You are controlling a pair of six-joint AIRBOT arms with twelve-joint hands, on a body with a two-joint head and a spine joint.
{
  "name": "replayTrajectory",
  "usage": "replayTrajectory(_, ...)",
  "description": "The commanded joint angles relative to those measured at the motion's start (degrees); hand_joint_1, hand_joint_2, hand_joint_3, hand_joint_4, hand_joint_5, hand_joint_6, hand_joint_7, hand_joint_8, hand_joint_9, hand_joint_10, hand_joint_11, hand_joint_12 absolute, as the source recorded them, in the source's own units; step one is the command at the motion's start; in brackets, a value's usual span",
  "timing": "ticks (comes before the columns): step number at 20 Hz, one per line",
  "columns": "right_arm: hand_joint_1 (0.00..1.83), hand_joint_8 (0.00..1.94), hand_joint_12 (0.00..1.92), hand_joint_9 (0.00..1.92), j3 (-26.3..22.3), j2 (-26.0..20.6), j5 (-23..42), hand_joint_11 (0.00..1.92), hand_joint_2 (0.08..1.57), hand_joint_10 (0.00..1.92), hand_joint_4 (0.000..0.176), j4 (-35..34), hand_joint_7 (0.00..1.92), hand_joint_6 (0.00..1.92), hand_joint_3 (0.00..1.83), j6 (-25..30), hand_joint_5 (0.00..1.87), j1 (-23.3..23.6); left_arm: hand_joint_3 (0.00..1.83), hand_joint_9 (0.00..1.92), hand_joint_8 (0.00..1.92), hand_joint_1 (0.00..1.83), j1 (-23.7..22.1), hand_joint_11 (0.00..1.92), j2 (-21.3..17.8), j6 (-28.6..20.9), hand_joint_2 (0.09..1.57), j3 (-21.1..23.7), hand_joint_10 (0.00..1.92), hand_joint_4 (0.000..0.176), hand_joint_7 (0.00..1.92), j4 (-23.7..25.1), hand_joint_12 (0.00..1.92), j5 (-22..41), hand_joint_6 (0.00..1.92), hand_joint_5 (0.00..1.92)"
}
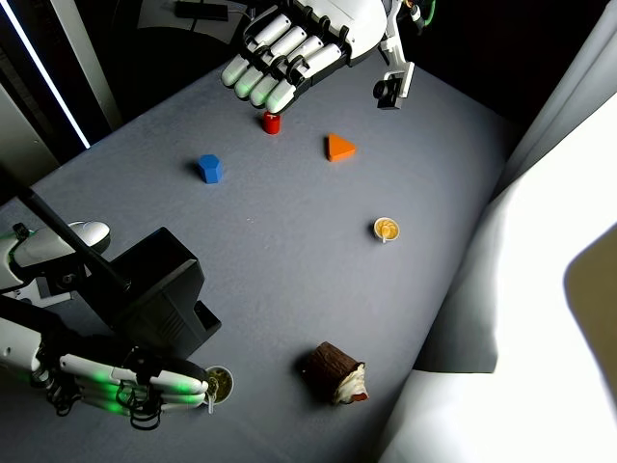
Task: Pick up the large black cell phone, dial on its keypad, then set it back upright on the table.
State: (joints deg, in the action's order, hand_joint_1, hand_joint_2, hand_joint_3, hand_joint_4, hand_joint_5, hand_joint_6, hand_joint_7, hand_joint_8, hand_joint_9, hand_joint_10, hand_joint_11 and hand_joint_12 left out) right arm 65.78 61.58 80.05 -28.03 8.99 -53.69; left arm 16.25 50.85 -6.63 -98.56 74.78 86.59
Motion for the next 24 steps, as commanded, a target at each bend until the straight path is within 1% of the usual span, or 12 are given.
replayTrajectory(1, 0.2, 0.0, 0.33, 0.12, 0.42, -0.25, 7.3, 0.0, 1.05, 0.0, 0.009, 0.44, 0.12, 0.0, 0.0, 0.56, 0.08, 0.46, 0.0, 0.19, 0.0, 0.05, -1.11, 0.0, -0.55, 0.09, 1.3, 0.1, 0.0, 0.0, 0.23, -5.99, 0.35, 3.33, 0.0, 0.26)
replayTrajectory(4, 0.16, 0.0, 0.33, 0.11, 0.78, 0.3, 7.29, 0.0, 1.06, 0.0, 0.008, 1.26, 0.12, 0.0, 0.0, 0.56, 0.07, 0.79, 0.0, 0.19, 0.0, 0.04, -1.1, 0.0, -0.55, 0.08, 1.3, 0.11, 0.0, 0.0, 0.23, -5.86, 0.37, 3.36, 0.0, 0.26)
replayTrajectory(5, 0.17, 0.0, 0.35, 0.12, 0.87, 0.47, 7.29, 0.0, 1.06, 0.0, 0.006, 1.53, 0.12, 0.0, 0.0, 0.56, 0.07, 0.88, 0.0, 0.2, 0.01, 0.04, -1.1, 0.0, -0.55, 0.08, 1.3, 0.11, 0.0, 0.0, 0.24, -5.83, 0.37, 3.42, 0.0, 0.27)
replayTrajectory(8, 0.19, 0.0, 0.31, 0.13, 1.01, 0.66, 7.27, 0.0, 1.05, 0.0, 0.009, 1.62, 0.13, 0.0, 0.0, 0.56, 0.08, 0.89, 0.0, 0.21, 0.0, 0.05, -1.1, 0.0, -0.54, 0.07, 1.3, 0.12, 0.0, 0.0, 0.23, -5.68, 0.42, 3.47, 0.0, 0.28)
replayTrajectory(9, 0.23, 0.0, 0.3, 0.12, 1.1, 0.69, 7.27, 0.0, 1.05, 0.0, 0.004, 1.62, 0.13, 0.0, 0.0, 0.56, 0.09, 0.89, 0.0, 0.19, 0.0, 0.03, -1.1, 0.0, -0.54, 0.07, 1.3, 0.12, 0.0, 0.0, 0.22, -5.64, 0.38, 3.47, 0.0, 0.26)
replayTrajectory(11, 0.21, 0.0, 0.28, 0.1, 1.29, 0.71, 7.27, 0.0, 1.05, 0.0, 0.007, 1.62, 0.11, 0.0, 0.0, 0.56, 0.06, 0.89, 0.0, 0.19, 0.0, 0.08, -1.1, 0.0, -0.54, 0.06, 1.29, 0.13, 0.0, 0.0, 0.23, -5.62, 0.35, 3.5, 0.01, 0.27)
replayTrajectory(14, 0.22, 0.0, 0.32, 0.11, 1.42, 0.71, 7.27, 0.0, 1.06, 0.0, 0.003, 1.62, 0.11, 0.0, 0.0, 0.56, 0.06, 0.89, 0.0, 0.18, 0.0, 0.06, -1.1, 0.0, -0.54, 0.05, 1.3, 0.23, 0.0, 0.0, 0.22, -5.62, 0.37, 3.54, 0.0, 0.27)
replayTrajectory(16, 0.21, 0.0, 0.35, 0.12, 1.54, 0.71, 7.27, 0.0, 1.05, 0.0, 0.008, 1.62, 0.13, 0.0, 0.0, 0.56, 0.08, 0.89, 0.0, 0.2, 0.0, 0.03, -1.1, 0.0, -0.54, 0.06, 1.31, 0.26, 0.0, 0.0, 0.24, -5.62, 0.39, 3.53, 0.0, 0.27)
replayTrajectory(17, 0.22, 0.01, 0.35, 0.12, 1.65, 0.71, 7.27, 0.0, 1.05, 0.01, 0.005, 1.62, 0.13, 0.01, 0.0, 0.56, 0.08, 0.89, 0.0, 0.2, 0.0, 0.03, -1.1, 0.0, -0.54, 0.06, 1.31, 0.27, 0.0, 0.0, 0.25, -5.62, 0.4, 3.53, 0.0, 0.27)
replayTrajectory(19, 0.21, 0.0, 0.31, 0.12, 1.8, 0.72, 7.27, 0.0, 1.06, 0.0, 0.008, 1.63, 0.13, 0.0, 0.0, 0.56, 0.08, 0.89, 0.0, 0.21, 0.0, 0.07, -1.1, 0.0, -0.54, 0.06, 1.3, 0.27, 0.01, 0.0, 0.26, -5.62, 0.45, 3.53, 0.0, 0.28)
replayTrajectory(20, 0.21, 0.0, 0.3, 0.12, 1.83, 0.72, 7.27, 0.0, 1.06, 0.0, 0.009, 1.64, 0.13, 0.0, 0.0, 0.56, 0.08, 0.89, 0.0, 0.22, 0.0, 0.05, -1.1, 0.0, -0.54, 0.06, 1.3, 0.27, 0.01, 0.0, 0.26, -5.62, 0.45, 3.54, 0.0, 0.28)
replayTrajectory(24, 0.2, 0.0, 0.27, 0.1, 2.08, 0.77, 7.27, 0.0, 1.05, 0.0, 0.008, 1.64, 0.12, 0.0, 0.0, 0.56, 0.07, 0.89, 0.0, 0.2, 0.0, 0.06, -1.1, 0.0, -0.54, 0.06, 1.29, 0.31, 0.0, 0.0, 0.25, -5.62, 0.42, 3.55, 0.0, 0.28)
